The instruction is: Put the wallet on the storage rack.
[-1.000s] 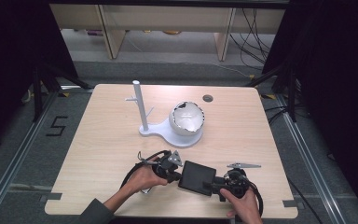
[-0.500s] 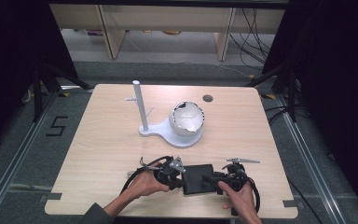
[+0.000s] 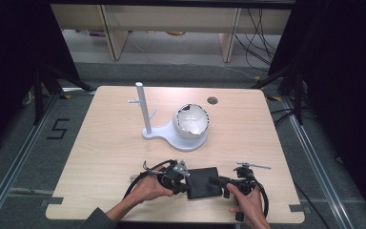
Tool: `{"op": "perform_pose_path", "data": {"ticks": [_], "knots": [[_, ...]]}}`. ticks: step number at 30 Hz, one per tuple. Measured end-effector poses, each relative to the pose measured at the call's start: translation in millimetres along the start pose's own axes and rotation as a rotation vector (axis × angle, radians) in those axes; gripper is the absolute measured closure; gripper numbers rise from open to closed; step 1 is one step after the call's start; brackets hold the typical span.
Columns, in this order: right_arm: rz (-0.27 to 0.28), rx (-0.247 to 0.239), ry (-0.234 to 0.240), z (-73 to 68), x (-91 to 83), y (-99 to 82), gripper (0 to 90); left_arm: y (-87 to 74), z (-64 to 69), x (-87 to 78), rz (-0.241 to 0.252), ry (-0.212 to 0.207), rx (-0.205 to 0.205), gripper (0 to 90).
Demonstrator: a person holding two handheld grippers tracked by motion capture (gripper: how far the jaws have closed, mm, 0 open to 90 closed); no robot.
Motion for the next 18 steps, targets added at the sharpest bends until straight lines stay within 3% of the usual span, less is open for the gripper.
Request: {"op": "perform_pose_path", "data": {"ticks": [2, 3, 4, 5, 10, 12, 13, 16, 17, 18], "knots": [[-0.006, -0.006, -0.007, 0.5, -1.4, -0.4, 38.3, 0.1, 0.2, 0.1, 0.002, 0.0, 0.0, 88.8], [-0.03, 0.121, 0.004, -8.1, -2.6, -3.1, 38.5, -0.3, -0.2, 0.1, 0.0, 0.001, 0.0, 88.8], [-0.014, 0.032, 0.004, -0.2, -2.0, -1.4, 39.5, -0.2, 0.0, 0.3, 0.003, 0.001, -0.002, 88.8], [-0.011, 0.016, 0.008, 2.0, -2.1, -1.6, 40.3, -0.4, 0.0, 0.1, 0.002, 0.002, -0.002, 88.8], [-0.015, 0.021, 0.011, 1.6, -4.6, -3.1, 45.2, -2.0, 0.0, -0.8, -0.005, 0.001, -0.007, 88.8], [-0.01, 0.032, 0.028, 3.0, -4.3, -2.7, 47.1, -2.8, -0.2, -0.9, -0.002, 0.003, -0.009, 88.8], [-0.026, 0.086, 0.044, -2.4, -6.9, -5.1, 46.9, -3.4, -0.2, -1.1, -0.008, 0.001, -0.012, 88.8], [-0.019, 0.059, 0.071, -1.1, -5.2, -6.1, 52.9, -4.0, -0.4, -0.9, -0.012, 0.001, -0.014, 88.8], [-0.056, 0.096, 0.095, -9.1, -2.2, -11.5, 55.5, -4.4, -0.5, -1.3, -0.012, 0.002, -0.011, 88.8], [-0.056, 0.096, 0.095, -9.1, -2.2, -11.5, 55.5, -4.4, -0.5, -1.3, -0.012, 0.002, -0.011, 88.8]]}}
Point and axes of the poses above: each handheld gripper's, and its own axes: x roughly forward along the jaws, y roughly out of its top, z roughly to its right, the point moved 7 cm from there along x, roughly forward along the jaws, and after that the axes turned 1 degree about x, right-handed, at the moved point
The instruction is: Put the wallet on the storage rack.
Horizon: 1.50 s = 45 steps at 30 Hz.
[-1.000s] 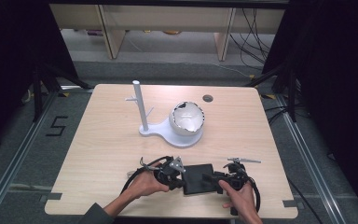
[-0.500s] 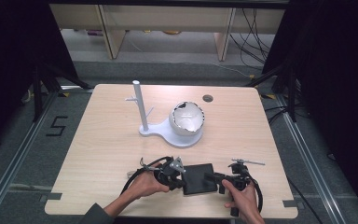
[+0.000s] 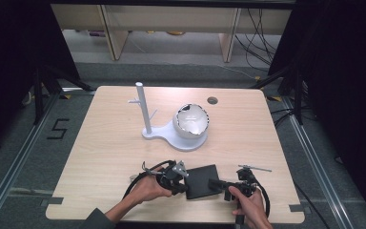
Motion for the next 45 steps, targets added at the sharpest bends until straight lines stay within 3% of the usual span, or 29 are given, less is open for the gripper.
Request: {"op": "perform_pose_path", "data": {"ticks": [3, 12, 20, 26, 27, 29, 30, 32, 34, 37, 38, 40, 41, 42, 43, 45], "knots": [[0.007, -0.111, -0.001, -1.9, 2.2, 4.3, 61.0, -1.7, 0.0, -0.5, 0.003, 0.001, -0.005, 88.7], [0.006, -0.168, 0.018, -7.4, 2.0, 7.1, 71.0, -2.5, 0.0, -1.2, -0.002, 0.01, 0.003, 87.4], [0.0, -0.207, 0.053, -20.7, -0.3, 8.9, 76.8, -4.3, -4.9, -8.7, 0.008, 0.026, -0.023, 74.3], [-0.01, -0.23, 0.063, -28.2, -0.6, 9.9, 79.0, -3.7, -5.3, -27.6, 0.042, 0.056, -0.027, 58.7], [-0.016, -0.248, 0.067, -32.2, -0.2, 10.7, 79.2, -3.3, -4.9, -36.2, 0.078, 0.063, -0.049, 56.6], [-0.012, -0.276, 0.072, -37.1, 0.1, 12.3, 79.4, -4.6, -4.3, -44.4, 0.099, 0.069, -0.055, 54.1], [-0.028, -0.249, 0.07, -41.5, -1.4, 10.8, 79.5, -6.4, -4.7, -50.5, 0.108, 0.078, -0.055, 52.7], [-0.043, -0.248, 0.069, -46.1, -4.0, 10.4, 79.5, -8.2, -4.7, -54.5, 0.114, 0.08, -0.062, 50.8], [-0.012, -0.327, 0.081, -49.6, -5.2, 18.9, 79.6, -12.5, -5.9, -61.5, 0.123, 0.091, -0.073, 47.6], [0.004, -0.341, 0.078, -55.9, -10.1, 27.6, 79.6, -22.6, -7.0, -74.7, 0.15, 0.113, -0.093, 44.6], [0.003, -0.34, 0.084, -58.4, -12.6, 29.9, 79.5, -26.9, -8.4, -78.3, 0.136, 0.122, -0.075, 43.8], [0.015, -0.35, 0.078, -59.3, -13.6, 33.9, 79.6, -30.2, -8.0, -80.0, 0.138, 0.128, -0.089, 41.7], [0.023, -0.363, 0.082, -62.0, -16.7, 40.2, 79.5, -38.5, -10.5, -85.9, 0.117, 0.14, -0.059, 40.6], [0.023, -0.363, 0.082, -62.0, -16.7, 40.2, 79.5, -38.5, -10.5, -85.9, 0.117, 0.14, -0.059, 39.4], [0.028, -0.356, 0.074, -64.2, -18.8, 45.5, 79.5, -38.7, -8.7, -85.3, 0.161, 0.15, -0.103, 38.3], [0.036, -0.37, 0.067, -63.0, -19.6, 50.2, 79.5, -43.5, -8.2, -87.4, 0.176, 0.157, -0.126, 37.6]]}}
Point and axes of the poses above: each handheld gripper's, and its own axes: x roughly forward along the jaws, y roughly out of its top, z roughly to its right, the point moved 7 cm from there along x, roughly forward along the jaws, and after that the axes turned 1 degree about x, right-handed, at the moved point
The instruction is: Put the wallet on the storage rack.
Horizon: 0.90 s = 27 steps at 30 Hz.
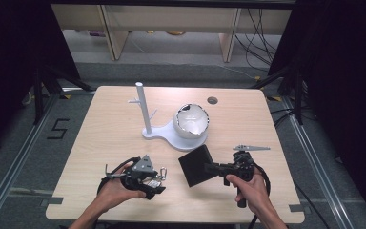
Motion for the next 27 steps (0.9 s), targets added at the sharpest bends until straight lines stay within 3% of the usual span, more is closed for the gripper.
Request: {"op": "perform_pose_path", "data": {"ticks": [1, 2, 4, 6, 10, 16, 19, 22, 23, 24, 27], "knots": [[0.011, -0.013, -0.005, 1.5, -0.3, 3.7, 79.5, -2.6, 0.0, -1.5, 0.001, 0.009, -0.016, 36.8], [0.016, -0.011, 0.008, -0.5, -3.6, 10.4, 79.5, -7.9, -2.1, -6.4, -0.01, 0.018, 0.002, 35.2], [0.016, -0.019, -0.009, -0.4, -5.8, 17.1, 79.5, -11.5, -2.7, -10.0, -0.002, 0.025, -0.007, 33.4], [0.019, 0.0, -0.008, -3.2, -7.7, 23.7, 79.5, -16.4, -4.6, -13.8, 0.005, 0.04, -0.024, 31.9], [0.038, -0.049, -0.029, -0.3, -12.3, 39.4, 79.5, -28.7, -11.4, -22.2, 0.002, 0.061, -0.041, 30.7], [0.046, -0.023, -0.042, -0.6, -21.2, 62.2, 79.5, -42.0, -15.2, -30.7, 0.011, 0.082, -0.08, 30.3], [0.055, -0.04, -0.052, 2.9, -22.5, 69.9, 79.5, -43.4, -15.2, -33.7, 0.018, 0.086, -0.077, 30.2], [0.066, -0.015, -0.067, 5.9, -26.1, 84.6, 79.5, -46.9, -16.5, -38.9, 0.02, 0.108, -0.071, 30.2], [0.07, -0.042, -0.082, 10.5, -26.6, 88.7, 79.5, -48.0, -17.1, -39.9, 0.017, 0.118, -0.07, 30.2], [0.067, -0.016, -0.082, 8.9, -27.5, 91.7, 79.5, -49.0, -17.2, -40.8, 0.016, 0.119, -0.067, 30.1], [0.076, -0.025, -0.096, 14.3, -26.9, 99.0, 79.4, -51.1, -15.3, -41.3, 0.015, 0.108, -0.075, 30.1]]}}
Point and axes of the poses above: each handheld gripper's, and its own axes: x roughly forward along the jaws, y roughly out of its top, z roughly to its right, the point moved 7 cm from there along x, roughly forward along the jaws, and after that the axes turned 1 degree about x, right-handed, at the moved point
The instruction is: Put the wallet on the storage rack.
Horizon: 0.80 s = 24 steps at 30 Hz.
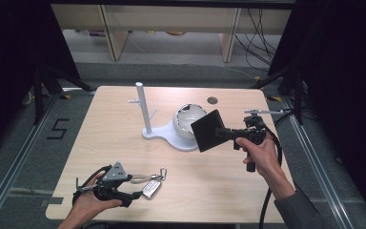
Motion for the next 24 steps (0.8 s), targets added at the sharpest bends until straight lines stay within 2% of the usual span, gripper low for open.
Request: {"op": "perform_pose_path", "data": {"ticks": [2, 4, 5, 7, 9, 13, 16, 21, 22, 23, 24], "knots": [[-0.004, 0.024, -0.015, 5.3, 2.9, 8.0, 79.4, -1.8, -0.2, -0.2, 0.001, 0.003, 0.002, 30.0], [0.003, 0.014, -0.022, 9.5, 4.7, 11.8, 79.5, -3.6, -0.1, -0.8, 0.001, 0.005, 0.0, 29.8], [0.005, 0.035, -0.029, 14.6, 8.3, 16.8, 79.4, -4.3, 0.1, -0.9, 0.006, 0.011, -0.016, 29.7], [0.008, 0.04, -0.037, 19.4, 11.9, 21.8, 79.4, -5.0, -1.3, -1.9, 0.001, 0.019, -0.004, 29.6], [0.009, 0.036, -0.038, 22.0, 13.9, 24.1, 79.5, -4.8, -0.2, -2.0, 0.007, 0.009, -0.007, 29.5], [0.01, 0.057, -0.053, 29.4, 24.2, 34.8, 79.4, -7.4, 0.5, -0.6, -0.002, 0.01, -0.009, 28.5], [0.006, 0.071, -0.07, 35.6, 32.1, 40.3, 79.4, -7.8, 1.9, 0.9, 0.005, 0.003, -0.027, 27.8], [0.001, 0.092, -0.075, 43.9, 44.3, 45.9, 79.4, -8.2, 0.6, 0.8, -0.004, 0.016, -0.021, 27.4], [-0.006, 0.113, -0.076, 44.2, 47.2, 45.7, 79.4, -8.2, 0.6, 0.8, -0.004, 0.016, -0.021, 27.3], [-0.009, 0.099, -0.088, 47.0, 49.4, 45.8, 79.4, -7.8, 1.7, 0.5, 0.0, 0.009, -0.02, 27.3], [-0.013, 0.118, -0.082, 46.9, 52.2, 45.4, 79.4, -7.6, 1.9, 0.5, 0.005, 0.009, -0.024, 27.2]]}}
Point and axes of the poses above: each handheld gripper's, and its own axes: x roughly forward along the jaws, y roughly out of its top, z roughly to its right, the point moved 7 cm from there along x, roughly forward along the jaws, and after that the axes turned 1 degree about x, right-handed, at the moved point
